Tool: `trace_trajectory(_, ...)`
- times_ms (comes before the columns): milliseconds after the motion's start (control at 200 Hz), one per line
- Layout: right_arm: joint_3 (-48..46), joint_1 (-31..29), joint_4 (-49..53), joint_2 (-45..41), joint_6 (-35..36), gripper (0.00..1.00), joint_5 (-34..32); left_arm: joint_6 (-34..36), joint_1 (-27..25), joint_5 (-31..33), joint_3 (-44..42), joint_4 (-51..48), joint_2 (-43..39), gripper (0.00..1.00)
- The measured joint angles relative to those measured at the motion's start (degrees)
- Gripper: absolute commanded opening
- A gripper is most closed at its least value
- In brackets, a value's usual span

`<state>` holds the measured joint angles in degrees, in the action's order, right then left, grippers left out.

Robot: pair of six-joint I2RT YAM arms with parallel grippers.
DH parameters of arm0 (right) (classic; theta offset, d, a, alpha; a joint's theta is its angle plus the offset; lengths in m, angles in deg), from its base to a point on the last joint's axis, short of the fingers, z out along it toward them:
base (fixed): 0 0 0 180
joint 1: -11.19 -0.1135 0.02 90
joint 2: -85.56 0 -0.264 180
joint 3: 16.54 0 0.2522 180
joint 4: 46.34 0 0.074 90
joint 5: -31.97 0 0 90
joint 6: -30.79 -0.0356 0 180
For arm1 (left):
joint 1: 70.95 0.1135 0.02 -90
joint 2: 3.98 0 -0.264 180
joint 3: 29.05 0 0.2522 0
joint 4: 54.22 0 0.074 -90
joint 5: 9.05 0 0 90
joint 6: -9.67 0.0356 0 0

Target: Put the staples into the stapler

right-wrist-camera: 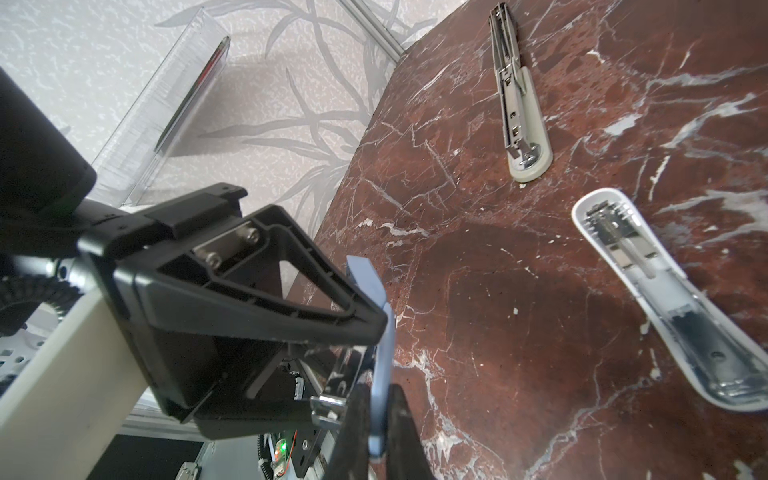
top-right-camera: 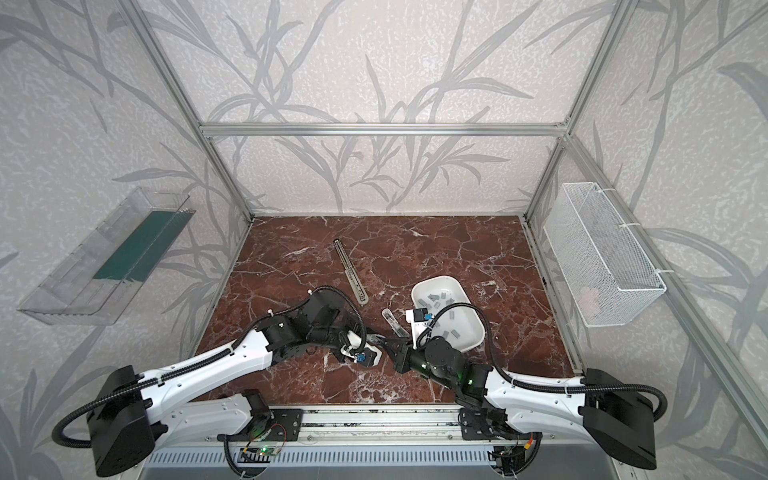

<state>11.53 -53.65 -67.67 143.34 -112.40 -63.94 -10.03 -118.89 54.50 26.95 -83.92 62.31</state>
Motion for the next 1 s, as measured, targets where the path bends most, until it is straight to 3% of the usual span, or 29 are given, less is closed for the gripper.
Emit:
trace_trajectory(165,0.0,-0.5,-2.6,1.2,-0.9,0.00,0.0,-0.4,-0.1,1.1,0.0,0.5,1.8,0.47)
trace_trajectory(395,-0.1,-1.1,-4.6,1.4,-2.5,0.00,-0.1,-0.8,0.0,2.6,2.4,-0.6,4.8,0.13)
trace_trajectory(515,-0.1,-1.1,-4.0,1.0,-2.8,0.06,-0.7,0.3,0.0,2.4,3.8,-2.5,5.8,0.05)
trace_trajectory(745,-0.8,-1.2,0.5,-3.8,-2.3,0.34,-3.1,4.3,1.5,1.2,6.4,-7.0,6.6,0.02)
trace_trajectory(1000,-2.3,-1.2,10.8,-16.3,0.4,0.47,-11.5,11.8,7.5,2.1,6.6,-14.2,9.6,0.00)
